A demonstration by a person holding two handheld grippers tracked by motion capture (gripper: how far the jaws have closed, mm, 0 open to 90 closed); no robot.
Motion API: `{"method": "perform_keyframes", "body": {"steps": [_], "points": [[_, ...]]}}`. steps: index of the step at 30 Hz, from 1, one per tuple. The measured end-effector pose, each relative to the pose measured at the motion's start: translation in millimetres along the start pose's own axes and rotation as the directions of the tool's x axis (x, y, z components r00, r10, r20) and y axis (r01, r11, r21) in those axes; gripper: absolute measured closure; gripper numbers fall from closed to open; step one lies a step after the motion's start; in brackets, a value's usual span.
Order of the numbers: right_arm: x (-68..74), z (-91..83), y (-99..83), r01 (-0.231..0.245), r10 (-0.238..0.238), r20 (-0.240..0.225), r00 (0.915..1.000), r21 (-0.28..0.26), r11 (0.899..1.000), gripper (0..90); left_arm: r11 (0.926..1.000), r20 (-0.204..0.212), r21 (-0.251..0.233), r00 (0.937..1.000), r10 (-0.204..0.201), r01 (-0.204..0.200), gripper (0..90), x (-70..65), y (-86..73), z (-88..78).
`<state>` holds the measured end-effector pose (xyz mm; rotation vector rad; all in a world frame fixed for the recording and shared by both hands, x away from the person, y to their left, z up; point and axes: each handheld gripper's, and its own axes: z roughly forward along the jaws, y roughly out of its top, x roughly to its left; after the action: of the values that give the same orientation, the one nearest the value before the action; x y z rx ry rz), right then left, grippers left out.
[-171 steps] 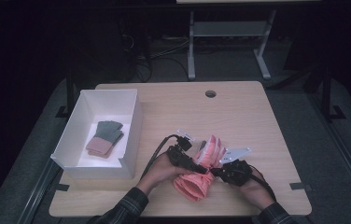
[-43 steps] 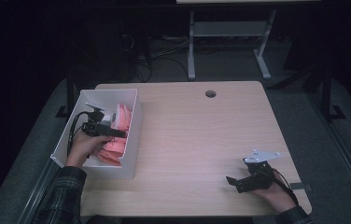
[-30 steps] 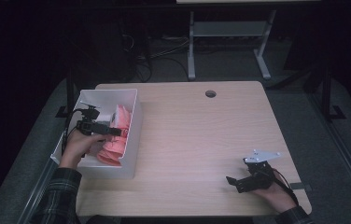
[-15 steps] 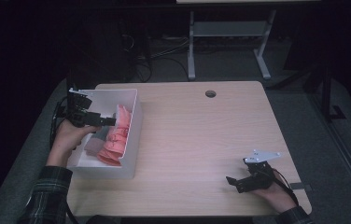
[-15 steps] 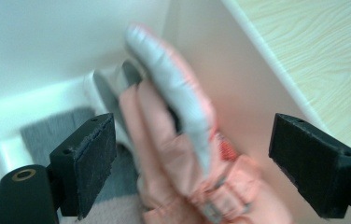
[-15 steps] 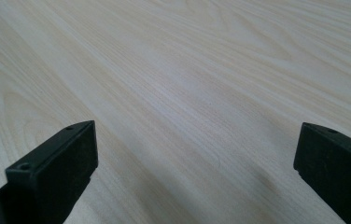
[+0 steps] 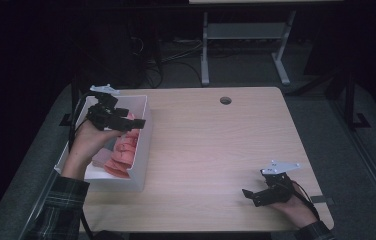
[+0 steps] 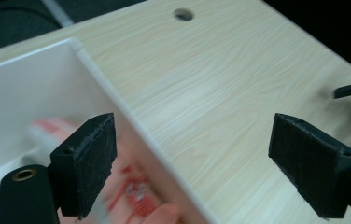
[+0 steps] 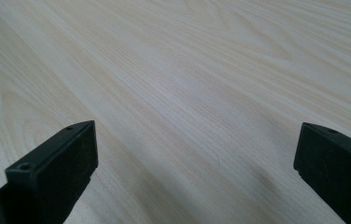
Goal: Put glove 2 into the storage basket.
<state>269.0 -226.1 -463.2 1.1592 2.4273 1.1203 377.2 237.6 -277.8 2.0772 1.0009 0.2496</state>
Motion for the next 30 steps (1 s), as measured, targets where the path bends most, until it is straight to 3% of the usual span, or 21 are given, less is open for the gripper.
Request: {"method": "perform_keyframes", "body": {"steps": [10, 15, 21, 30], "points": [[-0.1, -0.6, -0.1, 0.001, -0.001, -0.001, 1.0, 0.0, 1.0, 0.0, 0.9954, 0.056, 0.006, 0.9939, 0.095, -0.096, 14.9, -51.8, 15.9, 27.7], [0.2, -0.9, -0.2, 0.002, -0.002, -0.003, 1.0, 0.0, 1.0, 0.0, 0.99, 0.1, 0.019, 0.9854, 0.138, -0.14, 15.0, -77.4, 14.8, 45.7], [0.6, 0.2, -0.7, 0.003, -0.003, -0.006, 1.0, 0.005, 1.0, 0.0, 0.9775, 0.134, 0.059, 0.9719, 0.194, -0.203, 15.1, -102.8, 4.0, 71.0], [0.6, 0.3, -0.9, 0.006, -0.006, -0.007, 1.0, 0.005, 1.0, 0.0, 0.9707, 0.162, 0.096, 0.9656, 0.203, -0.22, 15.1, -124.3, -27.3, 110.1]]}}
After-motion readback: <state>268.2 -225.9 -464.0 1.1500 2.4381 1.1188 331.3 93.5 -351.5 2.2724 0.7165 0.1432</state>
